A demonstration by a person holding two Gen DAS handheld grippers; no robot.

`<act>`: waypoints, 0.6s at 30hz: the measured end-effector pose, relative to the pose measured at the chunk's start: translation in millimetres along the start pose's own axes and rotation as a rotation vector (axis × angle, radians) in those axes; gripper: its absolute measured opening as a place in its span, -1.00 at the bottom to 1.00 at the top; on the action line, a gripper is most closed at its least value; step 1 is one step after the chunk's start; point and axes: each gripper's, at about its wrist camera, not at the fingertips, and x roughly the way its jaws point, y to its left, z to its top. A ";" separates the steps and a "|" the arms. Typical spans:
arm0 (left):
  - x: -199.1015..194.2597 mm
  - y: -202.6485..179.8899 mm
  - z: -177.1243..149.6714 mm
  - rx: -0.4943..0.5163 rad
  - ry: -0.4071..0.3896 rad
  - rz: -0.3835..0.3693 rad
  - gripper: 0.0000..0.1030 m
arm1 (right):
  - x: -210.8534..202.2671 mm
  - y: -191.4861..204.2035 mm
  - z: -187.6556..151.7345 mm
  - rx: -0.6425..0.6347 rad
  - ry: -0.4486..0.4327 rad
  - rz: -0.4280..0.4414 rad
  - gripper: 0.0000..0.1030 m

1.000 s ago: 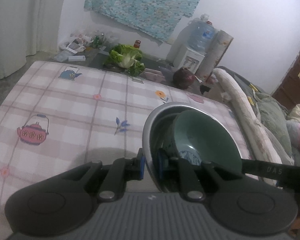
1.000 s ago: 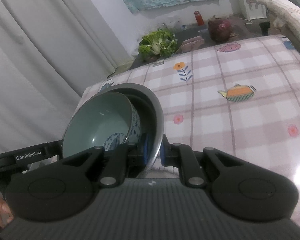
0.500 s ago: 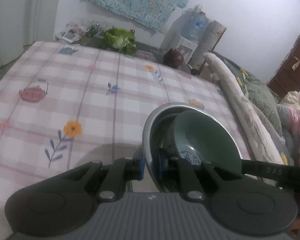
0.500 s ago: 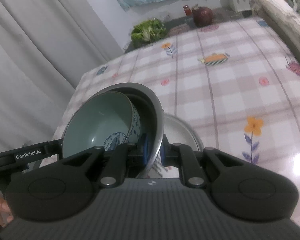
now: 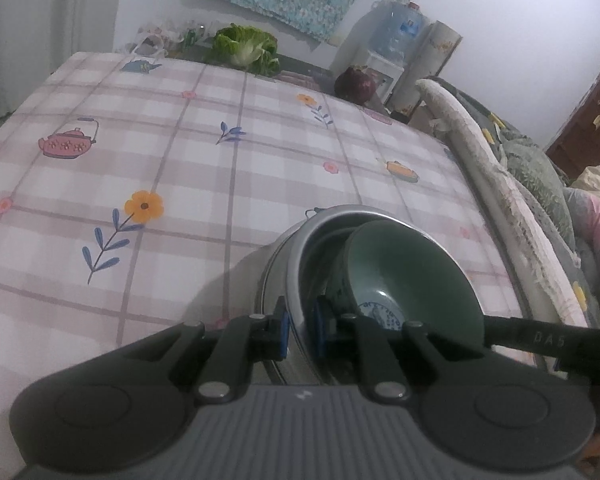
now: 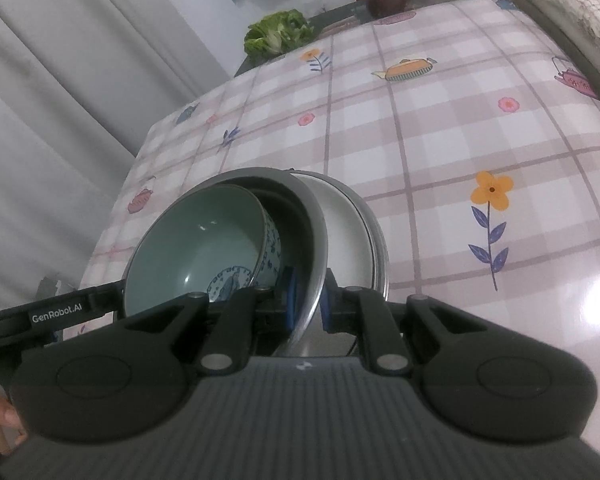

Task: Organize plates and bowls
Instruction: 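Lift the nested steel and green bowls with both grippers, then carry the nested bowls over the stacked plates with both grippers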

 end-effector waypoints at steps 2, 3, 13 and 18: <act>1.3 -0.1 -1.7 0.001 0.006 0.002 -0.75 | 1.1 -0.2 -0.7 -0.004 0.002 -0.005 -0.77; 2.1 -0.1 -2.3 0.002 0.009 0.004 -0.75 | 1.6 -0.2 -1.0 -0.005 0.003 -0.007 -0.77; 6.5 0.2 -6.7 0.007 0.019 0.014 -0.74 | 5.6 -0.5 -3.3 -0.013 0.008 -0.021 -0.77; 6.4 -0.3 -6.6 0.013 0.015 0.018 -0.74 | 7.6 -0.5 -3.3 -0.020 0.007 -0.028 -0.77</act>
